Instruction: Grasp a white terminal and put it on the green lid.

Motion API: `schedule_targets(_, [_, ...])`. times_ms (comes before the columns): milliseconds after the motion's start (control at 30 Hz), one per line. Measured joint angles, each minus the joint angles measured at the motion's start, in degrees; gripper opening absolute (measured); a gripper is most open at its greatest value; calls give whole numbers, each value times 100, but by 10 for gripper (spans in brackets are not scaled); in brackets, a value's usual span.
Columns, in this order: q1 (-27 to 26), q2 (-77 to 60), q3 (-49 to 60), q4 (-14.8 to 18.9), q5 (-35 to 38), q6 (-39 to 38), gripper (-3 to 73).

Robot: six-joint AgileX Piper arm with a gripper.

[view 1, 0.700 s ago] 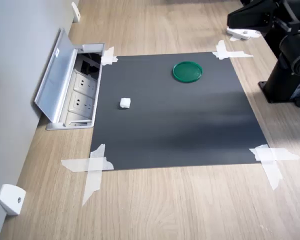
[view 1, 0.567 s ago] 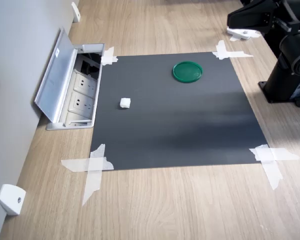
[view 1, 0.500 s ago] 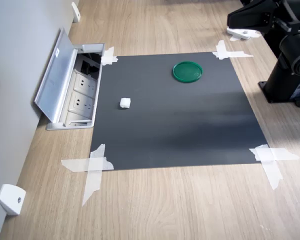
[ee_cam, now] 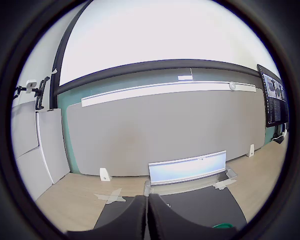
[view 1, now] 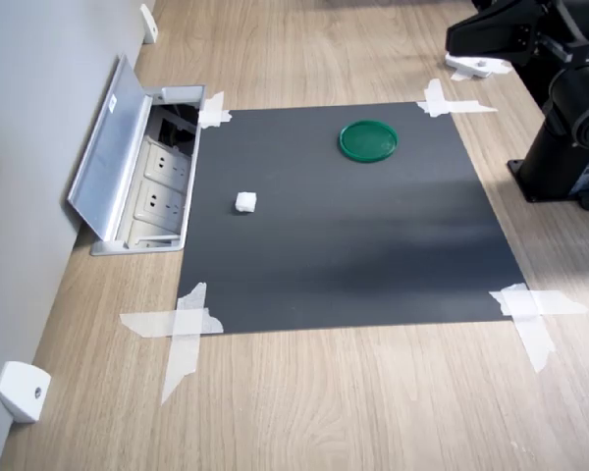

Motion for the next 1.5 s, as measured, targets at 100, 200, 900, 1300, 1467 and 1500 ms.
schedule_targets(100, [7, 0, 0, 2, 0, 0, -8])
schedule_targets(200, [7, 0, 0, 14, 0, 0, -8])
schedule_targets(900, [7, 2202, -577, 19, 0, 0, -8])
schedule_targets(1300, [7, 4307, -2273, 108, 201, 0, -8])
schedule_targets(1467, [7, 5244, -3369, 7, 1081, 0, -8])
schedule_targets(1500, [7, 5408, -3579, -63, 1277, 0, -8])
